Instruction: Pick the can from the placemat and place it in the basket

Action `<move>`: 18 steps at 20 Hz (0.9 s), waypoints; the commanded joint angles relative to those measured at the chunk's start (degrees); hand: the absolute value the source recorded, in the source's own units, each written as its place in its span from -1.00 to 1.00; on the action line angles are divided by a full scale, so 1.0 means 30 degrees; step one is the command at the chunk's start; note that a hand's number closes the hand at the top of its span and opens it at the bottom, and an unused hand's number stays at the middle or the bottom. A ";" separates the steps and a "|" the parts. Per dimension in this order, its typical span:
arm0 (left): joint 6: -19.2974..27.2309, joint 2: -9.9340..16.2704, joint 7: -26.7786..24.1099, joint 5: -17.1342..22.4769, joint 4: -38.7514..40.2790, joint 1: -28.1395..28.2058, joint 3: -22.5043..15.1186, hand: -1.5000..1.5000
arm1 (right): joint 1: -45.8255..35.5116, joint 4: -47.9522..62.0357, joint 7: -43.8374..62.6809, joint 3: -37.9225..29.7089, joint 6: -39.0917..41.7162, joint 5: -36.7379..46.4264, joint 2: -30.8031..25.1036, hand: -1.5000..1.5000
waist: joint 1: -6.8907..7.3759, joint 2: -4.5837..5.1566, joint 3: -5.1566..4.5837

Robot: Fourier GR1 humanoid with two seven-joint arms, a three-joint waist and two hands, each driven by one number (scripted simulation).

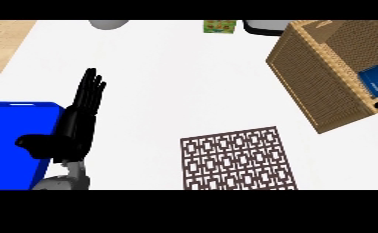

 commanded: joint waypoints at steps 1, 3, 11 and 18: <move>-0.0125 0.0124 0.0263 -0.0148 -0.0707 0.0463 -0.0272 0.00 | -0.0705 0.1259 -0.0478 -0.0572 -0.0626 -0.0512 0.1020 -1.00 | 0.0234 0.0327 0.0522; 0.0006 0.0000 -0.0094 0.0128 0.0020 -0.0180 0.0207 0.00 | -0.1089 0.1570 -0.0999 -0.1436 -0.0791 -0.1142 0.0366 -1.00 | 0.0088 0.0330 0.0512; 0.0353 -0.0428 0.0002 -0.0129 -0.0867 0.0618 -0.0200 0.00 | -0.1780 0.3729 -0.0837 -0.2830 0.0037 -0.1955 -0.2630 -1.00 | 0.0065 0.0320 0.0512; 0.0436 -0.0828 -0.0137 -0.0595 -0.1225 0.1281 -0.1293 0.00 | -0.2232 0.5951 0.0085 -0.5026 0.2901 -0.3942 -0.4881 -1.00 | 0.0432 0.0460 0.0583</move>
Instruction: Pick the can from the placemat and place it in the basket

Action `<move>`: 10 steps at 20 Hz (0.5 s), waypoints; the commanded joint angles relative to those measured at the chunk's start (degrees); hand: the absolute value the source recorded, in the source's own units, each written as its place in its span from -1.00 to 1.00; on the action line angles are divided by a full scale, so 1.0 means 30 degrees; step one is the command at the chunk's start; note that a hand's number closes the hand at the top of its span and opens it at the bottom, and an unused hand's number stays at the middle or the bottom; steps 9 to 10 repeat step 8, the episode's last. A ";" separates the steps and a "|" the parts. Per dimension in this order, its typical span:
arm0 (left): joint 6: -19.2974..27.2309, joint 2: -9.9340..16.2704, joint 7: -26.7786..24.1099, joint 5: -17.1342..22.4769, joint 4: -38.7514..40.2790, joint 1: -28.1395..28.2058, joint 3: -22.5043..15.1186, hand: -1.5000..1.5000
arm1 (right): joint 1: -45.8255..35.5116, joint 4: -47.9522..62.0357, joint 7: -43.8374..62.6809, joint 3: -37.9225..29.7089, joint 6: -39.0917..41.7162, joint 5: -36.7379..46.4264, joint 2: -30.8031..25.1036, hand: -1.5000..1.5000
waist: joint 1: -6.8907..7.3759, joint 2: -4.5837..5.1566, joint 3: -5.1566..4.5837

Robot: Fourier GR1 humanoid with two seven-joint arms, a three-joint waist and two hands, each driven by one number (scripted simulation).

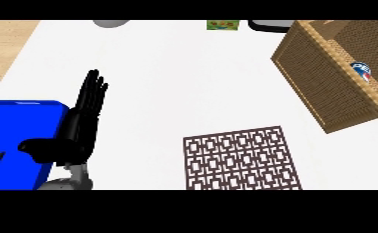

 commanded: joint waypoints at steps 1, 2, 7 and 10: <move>-0.0269 0.0069 -0.0790 0.0295 0.0295 0.0047 0.0286 0.00 | 0.0168 0.1065 -0.0322 -0.0713 0.1676 -0.0611 -0.1213 -1.00 | 0.0170 0.0123 0.0052; 0.0406 -0.0457 0.0193 -0.0252 -0.0053 -0.0161 -0.0336 0.00 | 0.0601 0.0878 -0.1143 -0.0837 0.3021 -0.0790 -0.2112 -1.00 | -0.0008 0.0084 0.0071; 0.0026 0.0068 -0.0283 -0.0036 0.0490 -0.0503 0.0244 0.00 | 0.0349 0.0925 -0.0918 -0.0998 0.4946 -0.1113 -0.2844 -1.00 | 0.0067 0.0141 0.0087; -0.0441 0.0314 -0.0192 0.0383 -0.0110 -0.0244 0.0304 0.00 | 0.0638 0.1098 -0.1114 -0.1178 0.5317 -0.1334 -0.2735 -1.00 | 0.0134 0.0119 0.0104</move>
